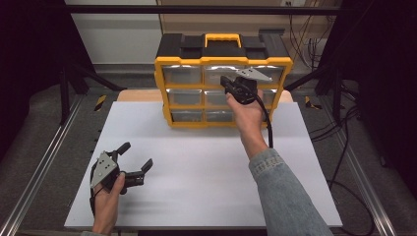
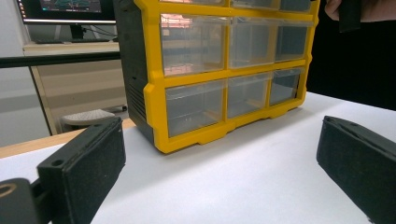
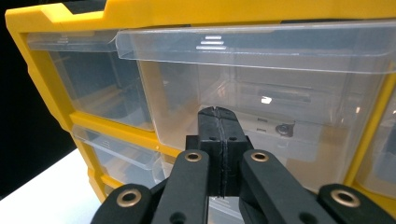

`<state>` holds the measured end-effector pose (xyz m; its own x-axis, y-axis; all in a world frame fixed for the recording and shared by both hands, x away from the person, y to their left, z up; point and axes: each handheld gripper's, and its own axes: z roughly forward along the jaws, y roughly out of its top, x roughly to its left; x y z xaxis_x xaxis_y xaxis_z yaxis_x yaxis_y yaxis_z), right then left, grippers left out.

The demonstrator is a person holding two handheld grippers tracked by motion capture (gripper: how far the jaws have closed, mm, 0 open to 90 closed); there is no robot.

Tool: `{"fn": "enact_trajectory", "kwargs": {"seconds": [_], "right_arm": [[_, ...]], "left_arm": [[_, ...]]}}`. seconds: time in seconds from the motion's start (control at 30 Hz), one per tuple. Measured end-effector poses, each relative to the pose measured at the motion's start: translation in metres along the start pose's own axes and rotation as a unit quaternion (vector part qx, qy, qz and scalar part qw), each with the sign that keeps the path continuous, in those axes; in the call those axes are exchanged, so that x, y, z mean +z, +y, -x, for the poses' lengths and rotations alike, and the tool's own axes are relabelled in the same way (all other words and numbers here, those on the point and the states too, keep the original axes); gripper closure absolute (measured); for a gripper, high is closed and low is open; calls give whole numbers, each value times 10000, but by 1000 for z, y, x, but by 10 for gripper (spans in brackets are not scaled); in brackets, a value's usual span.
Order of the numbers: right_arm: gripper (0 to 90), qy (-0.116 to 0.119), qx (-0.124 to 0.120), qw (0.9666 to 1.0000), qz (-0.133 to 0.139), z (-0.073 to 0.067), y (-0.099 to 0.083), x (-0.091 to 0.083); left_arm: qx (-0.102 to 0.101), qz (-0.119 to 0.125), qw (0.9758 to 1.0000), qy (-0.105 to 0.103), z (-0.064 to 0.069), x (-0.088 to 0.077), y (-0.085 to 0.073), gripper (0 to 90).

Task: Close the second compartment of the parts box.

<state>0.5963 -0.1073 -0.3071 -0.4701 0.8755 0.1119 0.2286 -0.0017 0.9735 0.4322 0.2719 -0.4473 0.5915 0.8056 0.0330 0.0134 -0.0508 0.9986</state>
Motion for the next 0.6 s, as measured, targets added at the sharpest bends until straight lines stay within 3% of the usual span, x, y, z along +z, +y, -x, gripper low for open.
{"fn": "enact_trajectory", "kwargs": {"seconds": [0.6], "right_arm": [[900, -34, -1, 10000, -4, 0, 1, 2]], "left_arm": [[3, -20, 10000, -19, 1, 1, 0, 12]]}}
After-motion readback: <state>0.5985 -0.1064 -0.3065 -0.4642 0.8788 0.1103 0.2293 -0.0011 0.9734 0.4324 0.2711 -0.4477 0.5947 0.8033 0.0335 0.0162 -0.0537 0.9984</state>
